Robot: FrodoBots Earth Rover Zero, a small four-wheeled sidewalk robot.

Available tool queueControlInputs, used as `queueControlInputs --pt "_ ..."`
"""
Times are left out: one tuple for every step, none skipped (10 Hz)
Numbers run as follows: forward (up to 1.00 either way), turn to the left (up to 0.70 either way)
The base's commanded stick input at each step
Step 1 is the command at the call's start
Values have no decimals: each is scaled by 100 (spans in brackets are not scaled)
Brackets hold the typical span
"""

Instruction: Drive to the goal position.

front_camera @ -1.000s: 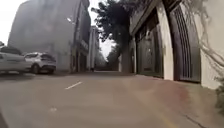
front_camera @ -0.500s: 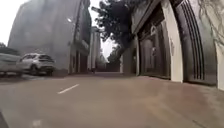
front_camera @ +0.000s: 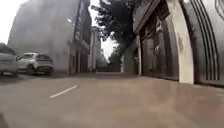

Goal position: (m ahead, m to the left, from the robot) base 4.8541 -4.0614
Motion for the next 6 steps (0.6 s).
queueControlInputs --pt "85 0" --pt "85 0" --pt "85 0" --pt "85 0" --pt "85 0" --pt "85 0"
